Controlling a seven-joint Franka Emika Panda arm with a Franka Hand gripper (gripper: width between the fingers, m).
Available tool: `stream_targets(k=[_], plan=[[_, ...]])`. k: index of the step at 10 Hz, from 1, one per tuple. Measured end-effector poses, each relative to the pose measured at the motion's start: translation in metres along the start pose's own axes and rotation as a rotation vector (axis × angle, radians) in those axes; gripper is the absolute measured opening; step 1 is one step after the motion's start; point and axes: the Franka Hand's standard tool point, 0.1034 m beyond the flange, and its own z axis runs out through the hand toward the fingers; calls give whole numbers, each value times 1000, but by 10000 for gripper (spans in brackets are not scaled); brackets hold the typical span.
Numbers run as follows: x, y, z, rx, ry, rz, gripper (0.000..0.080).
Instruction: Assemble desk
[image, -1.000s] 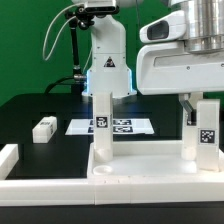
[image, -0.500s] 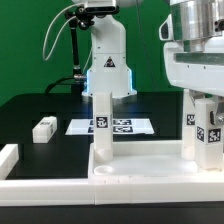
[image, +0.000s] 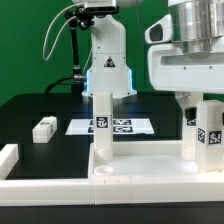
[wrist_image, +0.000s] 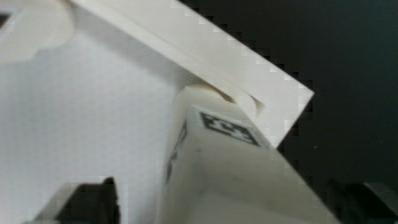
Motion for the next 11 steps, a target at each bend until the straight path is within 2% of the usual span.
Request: stream_targets(k=[1,5,6,7,9,10,11], plan=[[0,-1,-1,20,31,-40,633],[3,2,0,11,34,-339,648],[2,-1,-2,-9,46,-558,648],[0,-5,-3,-11,47,-719,648],[2,-3,-2,-12,47,-641,648],[2,-3,-2,-13,47,-642,556],[2,-3,-2,-13,47,-637,422]])
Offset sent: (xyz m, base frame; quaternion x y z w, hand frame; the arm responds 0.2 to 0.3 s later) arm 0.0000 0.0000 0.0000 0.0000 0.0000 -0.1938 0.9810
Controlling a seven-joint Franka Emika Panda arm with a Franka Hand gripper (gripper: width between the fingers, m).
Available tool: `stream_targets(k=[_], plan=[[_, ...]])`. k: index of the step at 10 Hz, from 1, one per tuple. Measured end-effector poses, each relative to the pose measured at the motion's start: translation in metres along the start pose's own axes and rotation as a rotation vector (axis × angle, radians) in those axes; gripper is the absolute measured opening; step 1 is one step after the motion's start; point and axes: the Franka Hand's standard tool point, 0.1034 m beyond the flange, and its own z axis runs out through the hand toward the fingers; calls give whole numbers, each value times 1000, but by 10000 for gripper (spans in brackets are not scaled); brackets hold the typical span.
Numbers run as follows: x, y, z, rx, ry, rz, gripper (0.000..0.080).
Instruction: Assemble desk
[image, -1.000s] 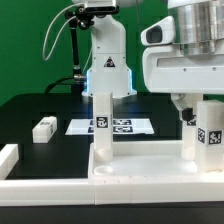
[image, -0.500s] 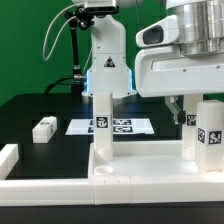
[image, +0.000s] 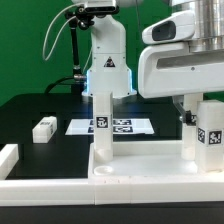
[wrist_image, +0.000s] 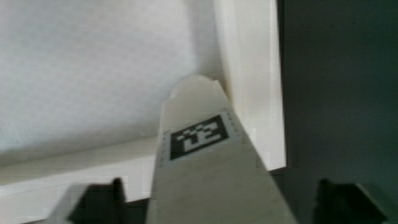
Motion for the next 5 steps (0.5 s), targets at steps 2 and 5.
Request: stream_targets(k=[2,5], plan=[[0,1,0,0,0,177,289],[0,-2,1,-16,19,484,289]])
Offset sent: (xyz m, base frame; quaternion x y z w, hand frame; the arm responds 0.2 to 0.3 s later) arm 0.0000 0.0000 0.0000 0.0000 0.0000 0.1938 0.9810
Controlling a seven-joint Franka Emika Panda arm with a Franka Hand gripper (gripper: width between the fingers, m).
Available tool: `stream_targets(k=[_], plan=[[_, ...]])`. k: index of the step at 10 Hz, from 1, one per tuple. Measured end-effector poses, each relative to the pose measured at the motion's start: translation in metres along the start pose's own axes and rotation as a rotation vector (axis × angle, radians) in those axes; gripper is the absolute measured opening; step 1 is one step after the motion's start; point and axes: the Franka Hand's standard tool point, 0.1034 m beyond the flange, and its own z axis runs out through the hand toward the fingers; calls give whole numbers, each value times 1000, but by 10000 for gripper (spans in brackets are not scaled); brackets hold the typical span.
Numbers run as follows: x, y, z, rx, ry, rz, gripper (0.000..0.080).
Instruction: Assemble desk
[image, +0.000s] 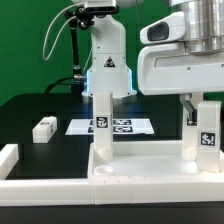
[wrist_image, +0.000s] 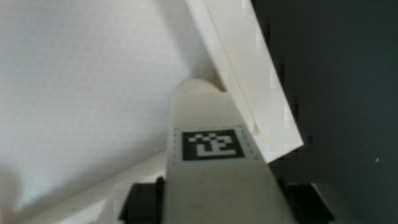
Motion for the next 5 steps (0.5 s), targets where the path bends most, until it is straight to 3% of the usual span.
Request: stream_targets(k=[2,3,5], plan=[[-3,-1,-1,-8,1,415,289],[-1,-3,-1,1,-26,651,289],[-2,-6,-1,3,-34,919,290]])
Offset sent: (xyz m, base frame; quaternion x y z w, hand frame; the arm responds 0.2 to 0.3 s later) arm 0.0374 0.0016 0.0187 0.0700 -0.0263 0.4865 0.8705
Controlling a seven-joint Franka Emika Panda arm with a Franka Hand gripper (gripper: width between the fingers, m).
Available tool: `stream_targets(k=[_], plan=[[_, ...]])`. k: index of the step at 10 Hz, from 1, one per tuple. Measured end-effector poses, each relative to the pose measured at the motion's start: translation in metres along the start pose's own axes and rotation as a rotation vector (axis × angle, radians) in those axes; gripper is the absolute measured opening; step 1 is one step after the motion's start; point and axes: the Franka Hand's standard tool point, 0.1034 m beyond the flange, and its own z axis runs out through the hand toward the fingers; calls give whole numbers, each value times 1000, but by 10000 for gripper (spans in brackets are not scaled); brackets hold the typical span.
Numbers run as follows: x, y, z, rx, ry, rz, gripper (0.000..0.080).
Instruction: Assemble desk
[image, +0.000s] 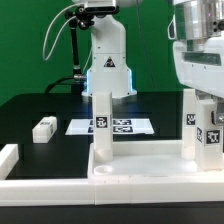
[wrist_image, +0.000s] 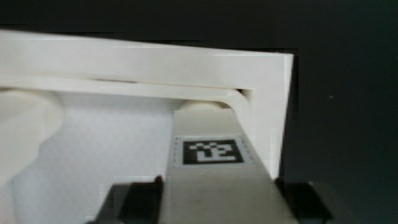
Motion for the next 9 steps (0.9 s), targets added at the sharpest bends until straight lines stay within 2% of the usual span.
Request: stream_targets(k=[1,2,3,4,5,6,9], plan=[[-5,1,1,-1,2,47,290],[-3,1,1,0,2,35,369],[-3,0,1,2,3,-29,369],[-2,-3,0,17,5,-219,551],[0,-5,-2,26,8,-360,618],[-1,-9,-5,26,1,-595,618],[2,-7,-4,24,2,-821,648]])
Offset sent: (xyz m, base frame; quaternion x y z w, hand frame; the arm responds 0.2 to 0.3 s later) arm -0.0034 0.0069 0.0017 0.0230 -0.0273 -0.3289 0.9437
